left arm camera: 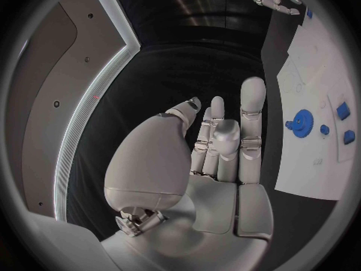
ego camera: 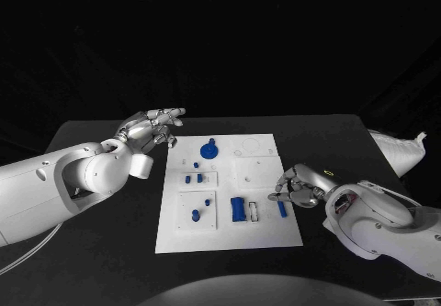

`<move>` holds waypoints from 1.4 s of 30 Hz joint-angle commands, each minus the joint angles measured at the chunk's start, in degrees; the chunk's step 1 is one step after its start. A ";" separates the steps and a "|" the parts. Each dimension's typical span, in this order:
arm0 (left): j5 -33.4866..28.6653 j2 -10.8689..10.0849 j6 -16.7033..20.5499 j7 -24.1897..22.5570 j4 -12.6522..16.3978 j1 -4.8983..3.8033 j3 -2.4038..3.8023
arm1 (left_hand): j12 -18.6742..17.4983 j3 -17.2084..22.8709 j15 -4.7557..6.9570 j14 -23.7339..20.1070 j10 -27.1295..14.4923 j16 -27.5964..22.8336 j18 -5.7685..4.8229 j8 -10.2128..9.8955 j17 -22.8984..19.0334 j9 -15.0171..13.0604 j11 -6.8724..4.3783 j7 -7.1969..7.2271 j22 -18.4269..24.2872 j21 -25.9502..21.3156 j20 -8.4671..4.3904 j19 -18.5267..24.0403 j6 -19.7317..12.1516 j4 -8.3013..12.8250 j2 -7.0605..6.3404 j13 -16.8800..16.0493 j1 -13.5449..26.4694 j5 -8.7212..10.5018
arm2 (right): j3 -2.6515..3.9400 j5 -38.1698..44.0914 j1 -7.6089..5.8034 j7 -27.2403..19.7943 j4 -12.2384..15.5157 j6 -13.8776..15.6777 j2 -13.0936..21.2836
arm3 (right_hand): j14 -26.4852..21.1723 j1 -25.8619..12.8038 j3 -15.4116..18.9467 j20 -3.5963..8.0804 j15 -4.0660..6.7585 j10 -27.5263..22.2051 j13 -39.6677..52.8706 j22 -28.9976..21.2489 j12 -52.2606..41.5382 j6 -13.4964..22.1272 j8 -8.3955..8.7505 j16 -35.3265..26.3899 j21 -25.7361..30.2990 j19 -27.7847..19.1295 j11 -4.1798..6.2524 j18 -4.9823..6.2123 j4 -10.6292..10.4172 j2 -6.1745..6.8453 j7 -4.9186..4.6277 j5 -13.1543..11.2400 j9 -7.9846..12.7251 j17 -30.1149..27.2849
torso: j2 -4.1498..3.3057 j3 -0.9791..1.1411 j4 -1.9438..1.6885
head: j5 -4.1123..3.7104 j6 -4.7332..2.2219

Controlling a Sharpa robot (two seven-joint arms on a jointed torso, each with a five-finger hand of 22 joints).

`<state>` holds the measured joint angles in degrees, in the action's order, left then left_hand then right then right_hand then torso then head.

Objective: Assemble the parts on the task board

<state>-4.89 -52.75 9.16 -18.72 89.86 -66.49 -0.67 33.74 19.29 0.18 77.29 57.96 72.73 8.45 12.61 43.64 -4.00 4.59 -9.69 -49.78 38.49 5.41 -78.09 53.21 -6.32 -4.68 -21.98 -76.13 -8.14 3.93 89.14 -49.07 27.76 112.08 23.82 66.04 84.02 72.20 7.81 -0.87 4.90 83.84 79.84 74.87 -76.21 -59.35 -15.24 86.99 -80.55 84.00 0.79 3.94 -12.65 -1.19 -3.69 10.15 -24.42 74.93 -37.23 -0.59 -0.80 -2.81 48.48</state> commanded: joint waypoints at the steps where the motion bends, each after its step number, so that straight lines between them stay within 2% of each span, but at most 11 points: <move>1: 0.09 0.07 -0.73 -0.58 0.17 -0.03 0.03 | 0.39 0.03 -0.08 -0.52 -0.46 -0.26 0.84 0.36 -0.10 -0.06 0.11 0.03 -0.05 -0.16 0.05 0.13 -0.26 -0.34 0.10 0.07 0.59 -0.22 | -0.05 5.12 0.10 1.99 -0.27 -5.15 0.34 | 4.98 -0.17 0.49 -0.60 -0.50 0.84 0.83 0.06 -0.16 -0.28 0.47 0.25 -0.27 1.14 -0.36 -0.78 -0.33 -0.20 -0.41 0.31 0.17 9.80 | -0.06 0.08 0.11 | -0.54 -0.09; 5: 0.09 0.16 -0.75 -0.52 0.14 -0.03 0.02 | 0.41 0.02 -0.08 -0.51 -0.47 -0.25 0.84 0.38 -0.08 -0.06 0.12 0.03 -0.04 -0.18 0.05 0.13 -0.26 -0.35 0.09 0.08 0.60 -0.21 | -0.12 6.68 0.17 4.37 -0.88 -7.88 0.46 | 4.91 -1.52 1.58 -0.67 -0.53 0.74 0.71 -0.12 0.10 -0.85 0.95 0.08 -0.16 1.05 -0.35 -0.72 -1.56 0.17 -0.35 -0.18 0.37 9.49 | -0.01 0.01 -0.01 | -0.81 -0.03; 8: 0.09 0.22 -0.78 -0.51 0.07 -0.03 0.02 | 0.41 0.02 -0.08 -0.51 -0.47 -0.25 0.84 0.38 -0.08 -0.06 0.12 0.03 -0.04 -0.18 0.05 0.13 -0.26 -0.35 0.09 0.08 0.60 -0.21 | -0.18 7.13 0.34 5.01 -1.17 -8.85 0.28 | 4.92 -1.41 1.66 -0.67 -0.50 0.76 0.76 -0.13 0.05 -1.13 1.00 0.10 -0.15 1.04 -0.30 -0.71 -1.63 0.13 -0.28 0.14 0.37 9.54 | -0.07 0.10 0.01 | -0.79 -0.01; 11: 0.09 0.22 -0.78 -0.47 -0.02 -0.03 0.02 | 0.41 0.02 -0.08 -0.51 -0.47 -0.25 0.84 0.38 -0.08 -0.06 0.12 0.03 -0.04 -0.18 0.05 0.13 -0.26 -0.35 0.09 0.08 0.60 -0.21 | -0.24 7.53 0.70 5.34 -1.46 -9.57 -0.04 | 4.92 -1.30 1.72 -0.66 -0.48 0.77 0.78 -0.07 0.03 -1.24 1.05 0.10 -0.18 1.05 -0.28 -0.72 -1.63 0.16 -0.25 0.29 0.38 9.53 | -0.07 0.02 0.01 | -0.93 -0.02; 27: 0.09 0.21 -0.85 -0.41 -0.17 -0.03 0.01 | 0.41 0.02 -0.08 -0.51 -0.47 -0.25 0.84 0.38 -0.08 -0.06 0.12 0.03 -0.04 -0.18 0.05 0.13 -0.26 -0.35 0.09 0.08 0.60 -0.21 | -0.35 8.59 1.55 5.53 -2.46 -11.95 -1.71 | 4.93 0.60 1.50 -0.49 -0.26 0.77 0.84 0.07 0.07 -2.45 1.30 0.15 -0.25 1.05 -0.01 -0.74 -1.04 -0.24 0.05 1.51 0.33 9.65 | -0.08 0.08 0.03 | -0.93 0.24; 30: 0.09 0.22 -0.86 -0.41 -0.16 -0.03 0.01 | 0.41 0.02 -0.08 -0.51 -0.47 -0.25 0.84 0.38 -0.08 -0.06 0.12 0.03 -0.04 -0.18 0.05 0.13 -0.26 -0.35 0.09 0.08 0.60 -0.21 | -0.37 8.95 1.70 5.51 -2.64 -12.37 -2.13 | 4.93 2.24 0.87 -0.42 -0.17 0.75 0.84 0.12 0.13 -2.66 1.59 0.14 -0.27 1.04 0.09 -0.74 -0.22 -0.77 0.14 1.77 0.39 9.64 | -0.08 0.07 -0.01 | -0.89 0.31; 32: 0.09 0.22 -0.85 -0.41 -0.16 -0.03 0.01 | 0.41 0.02 -0.08 -0.51 -0.47 -0.25 0.84 0.38 -0.08 -0.06 0.12 0.03 -0.04 -0.18 0.05 0.13 -0.26 -0.35 0.09 0.08 0.60 -0.21 | -0.37 9.42 1.76 5.52 -2.72 -12.70 -2.33 | 4.93 4.42 -0.37 -0.32 -0.02 0.74 0.86 0.17 0.17 -2.79 1.85 0.13 -0.30 1.04 0.25 -0.75 0.95 -1.57 0.29 0.33 0.45 9.64 | -0.05 0.05 -0.02 | -0.90 0.36; 34: 0.09 0.22 -0.85 -0.41 -0.17 -0.03 0.01 | 0.41 0.02 -0.08 -0.51 -0.47 -0.25 0.84 0.38 -0.08 -0.06 0.12 0.03 -0.04 -0.18 0.05 0.13 -0.26 -0.35 0.09 0.08 0.60 -0.21 | -0.38 9.81 1.80 5.55 -2.78 -13.05 -2.47 | 4.91 8.22 -2.74 -0.14 0.28 0.68 0.89 0.15 0.19 -2.76 2.14 0.11 -0.27 1.02 0.62 -0.73 3.09 -2.76 0.71 -0.31 0.55 9.60 | -0.03 0.02 0.02 | -0.89 0.42; 36: 0.09 0.22 -0.85 -0.40 -0.18 -0.03 0.01 | 0.41 0.02 -0.08 -0.51 -0.47 -0.25 0.84 0.38 -0.08 -0.06 0.12 0.03 -0.04 -0.18 0.05 0.13 -0.26 -0.35 0.09 0.08 0.60 -0.21 | -0.38 10.27 1.83 5.59 -2.84 -13.54 -2.62 | 4.91 11.70 -5.55 0.16 0.53 0.57 0.92 0.27 0.25 -2.78 2.54 0.10 -0.33 1.05 0.77 -0.75 5.22 -3.64 0.81 -2.78 0.72 9.61 | -0.03 0.00 0.00 | -0.91 0.46; 38: 0.09 0.23 -0.85 -0.40 -0.18 -0.03 0.00 | 0.49 -0.01 -0.08 -0.53 -0.52 -0.26 0.84 0.46 -0.12 -0.06 0.12 0.01 -0.02 -0.20 0.05 0.12 -0.33 -0.39 0.04 0.11 0.66 -0.20 | -0.39 10.73 1.85 5.62 -2.90 -14.08 -2.79 | 4.92 12.95 -7.27 0.24 0.49 0.52 0.92 0.39 0.32 -2.92 2.82 0.13 -0.39 1.07 0.76 -0.79 6.33 -3.58 0.77 -3.52 0.85 9.67 | -0.05 0.01 -0.01 | -0.90 0.50; 42: 0.09 0.24 -0.85 -0.40 -0.18 -0.03 0.00 | 0.49 -0.01 -0.08 -0.53 -0.52 -0.26 0.84 0.46 -0.12 -0.06 0.12 0.01 -0.02 -0.20 0.05 0.12 -0.33 -0.39 0.04 0.11 0.66 -0.20 | -0.40 11.75 1.89 5.68 -3.06 -14.88 -3.14 | 4.92 13.16 -10.45 0.18 0.29 0.48 0.90 0.50 0.49 -3.30 3.36 0.14 -0.42 1.08 0.56 -0.82 7.84 -2.70 0.53 -3.14 1.00 9.72 | -0.04 0.03 0.01 | -0.86 0.54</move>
<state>-4.89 -52.62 9.15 -18.74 89.62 -66.49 -0.69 33.94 19.29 -0.01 77.10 57.75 72.73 8.45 12.87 43.58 -4.00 4.80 -9.69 -49.79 38.49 5.41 -78.10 53.21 -6.32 -4.68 -21.91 -76.13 -8.14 3.86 98.94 -47.58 32.83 109.48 12.43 63.02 84.02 80.49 -2.20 -0.81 5.14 83.53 84.02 74.95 -75.97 -62.15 -12.05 86.98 -80.76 84.00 0.92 3.94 -5.03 0.38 -3.19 6.83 -23.43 74.91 -37.27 -0.55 -0.79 -3.69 48.99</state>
